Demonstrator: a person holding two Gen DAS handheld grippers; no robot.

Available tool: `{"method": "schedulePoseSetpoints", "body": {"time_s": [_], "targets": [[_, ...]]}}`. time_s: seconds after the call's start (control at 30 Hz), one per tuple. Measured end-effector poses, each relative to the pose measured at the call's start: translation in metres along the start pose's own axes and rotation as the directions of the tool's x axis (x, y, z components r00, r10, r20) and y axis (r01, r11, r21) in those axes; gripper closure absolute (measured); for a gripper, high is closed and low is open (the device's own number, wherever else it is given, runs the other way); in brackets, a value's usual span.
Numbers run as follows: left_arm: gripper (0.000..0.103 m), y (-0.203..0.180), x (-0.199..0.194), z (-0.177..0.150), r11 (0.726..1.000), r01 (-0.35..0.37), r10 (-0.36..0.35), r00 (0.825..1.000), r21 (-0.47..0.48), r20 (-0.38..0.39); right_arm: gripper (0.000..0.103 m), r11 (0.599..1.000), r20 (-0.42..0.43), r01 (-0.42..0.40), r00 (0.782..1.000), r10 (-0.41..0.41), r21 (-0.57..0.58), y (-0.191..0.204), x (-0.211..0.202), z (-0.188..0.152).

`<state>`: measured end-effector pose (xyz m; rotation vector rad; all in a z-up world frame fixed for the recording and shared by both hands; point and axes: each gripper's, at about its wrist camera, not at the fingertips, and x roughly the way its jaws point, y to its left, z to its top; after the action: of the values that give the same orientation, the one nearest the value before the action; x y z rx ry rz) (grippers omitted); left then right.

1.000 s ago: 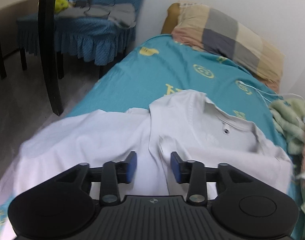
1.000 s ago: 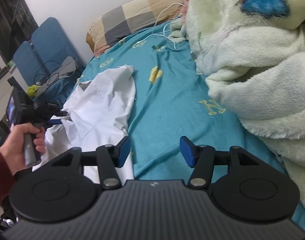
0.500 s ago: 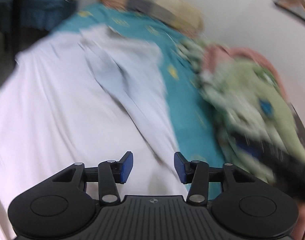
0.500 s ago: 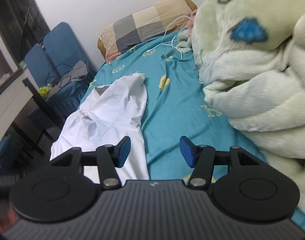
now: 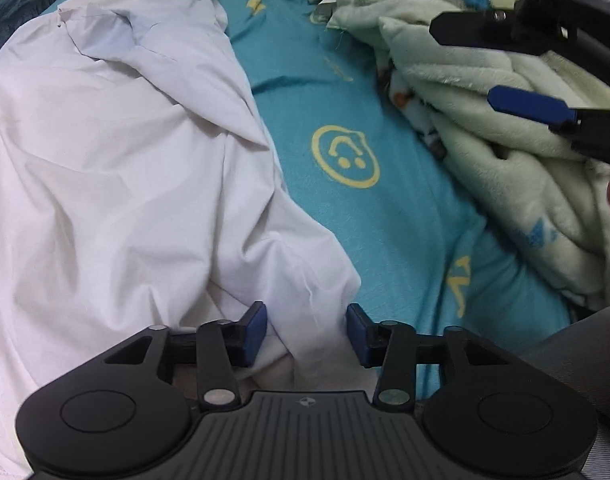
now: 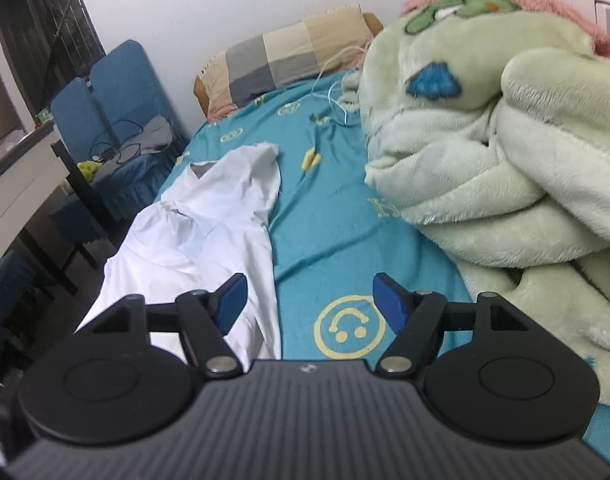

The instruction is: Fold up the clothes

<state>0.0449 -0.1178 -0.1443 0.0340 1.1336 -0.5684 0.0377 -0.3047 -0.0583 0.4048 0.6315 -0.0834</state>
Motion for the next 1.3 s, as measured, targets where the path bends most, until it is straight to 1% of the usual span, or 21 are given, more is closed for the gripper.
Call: {"method": "schedulePoseSetpoints", "body": {"time_s": [0.03, 0.07, 0.17, 0.23, 0.3, 0.33, 0.37, 0.43, 0.5, 0.57, 0.63, 0.7, 0.73, 0.8, 0.87, 0.93, 1.0, 1.1, 1.2, 1.27, 1.3], "targets": [[0.092, 0.003, 0.001, 0.002, 1.0, -0.007, 0.007, 1.0, 0.0, 0.0, 0.032, 1.0, -0.006, -0.001, 1.0, 0.001, 0.007, -0.001, 0.003, 0.0], [0.096, 0.006, 0.0, 0.004, 1.0, 0.0, 0.0, 1.0, -0.013, -0.001, 0.032, 1.0, -0.014, -0.001, 1.0, 0.001, 0.011, -0.002, 0.006, -0.001], [0.097, 0.019, -0.02, 0.012, 0.993, 0.072, -0.073, 0.997, -0.09, -0.002, 0.032, 1.0, -0.04, -0.004, 0.999, 0.005, 0.017, -0.003, 0.013, -0.004], [0.097, 0.029, -0.041, 0.017, 0.977, 0.141, -0.143, 0.99, -0.159, 0.003, 0.032, 1.0, -0.044, -0.007, 0.999, 0.008, 0.017, -0.003, 0.014, -0.004], [0.097, 0.041, -0.062, 0.021, 0.953, 0.205, -0.207, 0.978, -0.222, 0.013, 0.032, 1.0, -0.045, -0.011, 0.999, 0.012, 0.014, -0.002, 0.014, -0.004], [0.097, 0.048, -0.071, 0.021, 0.945, 0.22, -0.222, 0.975, -0.242, 0.017, 0.032, 1.0, -0.046, -0.014, 0.999, 0.014, 0.011, -0.001, 0.015, -0.004], [0.097, 0.055, -0.079, 0.021, 0.942, 0.216, -0.218, 0.976, -0.257, 0.021, 0.032, 1.0, -0.049, -0.015, 0.999, 0.015, 0.007, 0.0, 0.016, -0.004], [0.097, 0.07, -0.084, 0.017, 0.942, 0.176, -0.18, 0.984, -0.285, 0.01, 0.032, 1.0, -0.062, -0.012, 0.998, 0.012, -0.008, 0.002, 0.02, -0.005], [0.097, 0.082, -0.072, 0.012, 0.949, 0.108, -0.125, 0.991, -0.297, -0.039, 0.032, 1.0, -0.075, -0.008, 0.997, 0.006, -0.027, 0.006, 0.024, -0.006], [0.096, 0.093, -0.059, 0.005, 0.95, 0.048, -0.08, 0.993, -0.31, -0.091, 0.032, 0.999, -0.087, -0.006, 0.996, 0.002, -0.048, 0.011, 0.028, -0.007], [0.096, 0.102, -0.04, -0.001, 0.944, 0.017, -0.067, 0.988, -0.33, -0.14, 0.032, 0.998, -0.1, -0.008, 0.995, 0.001, -0.069, 0.016, 0.03, -0.009], [0.095, 0.106, -0.039, 0.001, 0.941, 0.026, -0.078, 0.987, -0.337, -0.143, 0.032, 0.996, -0.109, -0.009, 0.994, 0.0, -0.087, 0.019, 0.03, -0.011], [0.093, 0.106, -0.041, 0.003, 0.942, 0.036, -0.088, 0.986, -0.335, -0.14, 0.032, 0.996, -0.111, -0.009, 0.994, -0.001, -0.093, 0.02, 0.029, -0.012], [0.082, 0.106, -0.051, 0.009, 0.946, 0.062, -0.108, 0.986, -0.318, -0.13, 0.032, 0.995, -0.114, -0.011, 0.994, -0.001, -0.101, 0.021, 0.028, -0.013], [0.058, 0.109, -0.061, 0.02, 0.941, 0.09, -0.13, 0.986, -0.325, -0.103, 0.032, 0.995, -0.112, -0.017, 0.994, 0.007, -0.095, 0.022, 0.027, -0.013], [0.05, 0.113, -0.071, 0.034, 0.933, 0.12, -0.153, 0.986, -0.34, -0.07, 0.032, 0.996, -0.107, -0.023, 0.994, 0.014, -0.084, 0.022, 0.026, -0.012], [0.046, 0.119, -0.078, 0.05, 0.921, 0.148, -0.171, 0.985, -0.359, -0.033, 0.032, 0.997, -0.101, -0.028, 0.995, 0.021, -0.071, 0.021, 0.027, -0.011], [0.04, 0.136, -0.067, 0.084, 0.895, 0.158, -0.156, 0.987, -0.418, 0.039, 0.032, 0.998, -0.107, -0.032, 0.994, 0.027, -0.05, 0.019, 0.035, -0.009], [0.038, 0.157, -0.036, 0.117, 0.862, 0.15, -0.121, 0.989, -0.484, 0.09, 0.032, 0.999, -0.129, -0.023, 0.991, 0.02, -0.026, 0.016, 0.048, -0.008], [0.039, 0.166, -0.011, 0.134, 0.844, 0.135, -0.086, 0.989, -0.518, 0.119, 0.032, 1.0, -0.145, -0.019, 0.989, 0.016, -0.017, 0.015, 0.056, -0.008], [0.039, 0.171, 0.001, 0.141, 0.838, 0.141, -0.084, 0.988, -0.527, 0.131, 0.032, 1.0, -0.152, -0.017, 0.988, 0.014, -0.014, 0.014, 0.06, -0.008]]}}
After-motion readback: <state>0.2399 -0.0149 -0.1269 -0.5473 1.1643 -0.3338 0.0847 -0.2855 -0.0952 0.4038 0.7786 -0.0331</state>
